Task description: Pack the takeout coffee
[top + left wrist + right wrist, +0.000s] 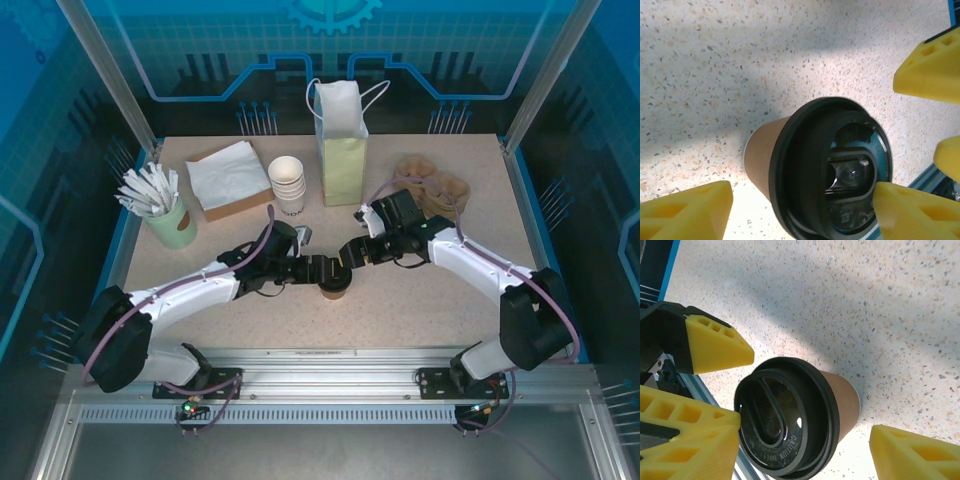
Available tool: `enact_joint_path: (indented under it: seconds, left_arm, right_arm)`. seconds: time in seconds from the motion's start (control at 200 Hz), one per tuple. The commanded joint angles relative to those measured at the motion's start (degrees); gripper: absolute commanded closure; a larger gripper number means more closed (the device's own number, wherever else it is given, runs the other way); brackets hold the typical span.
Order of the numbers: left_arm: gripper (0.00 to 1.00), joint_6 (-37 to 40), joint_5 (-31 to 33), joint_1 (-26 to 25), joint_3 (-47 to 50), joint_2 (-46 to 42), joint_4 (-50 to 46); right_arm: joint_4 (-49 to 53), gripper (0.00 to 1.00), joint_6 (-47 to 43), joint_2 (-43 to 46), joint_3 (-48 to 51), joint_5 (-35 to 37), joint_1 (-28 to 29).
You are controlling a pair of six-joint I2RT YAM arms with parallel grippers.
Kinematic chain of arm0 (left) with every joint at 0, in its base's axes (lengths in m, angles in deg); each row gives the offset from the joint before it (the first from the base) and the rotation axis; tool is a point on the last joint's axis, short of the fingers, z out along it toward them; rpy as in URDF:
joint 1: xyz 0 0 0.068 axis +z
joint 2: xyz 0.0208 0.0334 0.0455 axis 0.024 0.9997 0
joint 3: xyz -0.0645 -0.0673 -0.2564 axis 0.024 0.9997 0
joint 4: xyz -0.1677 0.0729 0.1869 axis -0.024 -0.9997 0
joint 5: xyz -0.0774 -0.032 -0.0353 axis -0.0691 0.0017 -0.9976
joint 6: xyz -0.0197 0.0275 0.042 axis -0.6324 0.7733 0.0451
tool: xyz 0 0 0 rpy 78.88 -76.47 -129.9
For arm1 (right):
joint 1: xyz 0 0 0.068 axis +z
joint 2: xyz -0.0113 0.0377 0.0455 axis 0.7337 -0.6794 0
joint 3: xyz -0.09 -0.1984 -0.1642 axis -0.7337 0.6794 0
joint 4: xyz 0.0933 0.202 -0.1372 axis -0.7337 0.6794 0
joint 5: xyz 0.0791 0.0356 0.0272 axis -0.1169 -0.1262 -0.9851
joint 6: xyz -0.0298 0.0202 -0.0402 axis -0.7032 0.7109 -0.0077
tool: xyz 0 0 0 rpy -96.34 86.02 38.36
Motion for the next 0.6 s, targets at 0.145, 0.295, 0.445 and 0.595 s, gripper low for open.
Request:
enact_joint_path:
  seconds: [0.145, 0.295, 0.445, 0.595]
  left_arm:
    - [0.14, 3.24, 5.82, 0.50, -2.64, -5.20, 3.97]
    - [0.09, 5.52, 9.60, 0.96, -1.89, -7.63, 8.29]
    - [0.07, 6.06, 7.40, 3.38, -3.32, -7.42, 5.16]
    - [0.07, 6.76, 4.63, 4.51, -2.60, -9.18, 3.94]
  right_arm:
    - [7.68, 0.27, -6.27, 6.20, -6.62, 18.14, 1.09]
    - [6.50, 0.25, -9.81, 7.97, -9.68, 30.55, 1.32]
    - [4.41, 0.23, -11.72, 7.22, -12.39, 33.99, -1.18]
    - [3.28, 0.22, -11.14, 6.02, -13.71, 31.89, -7.14]
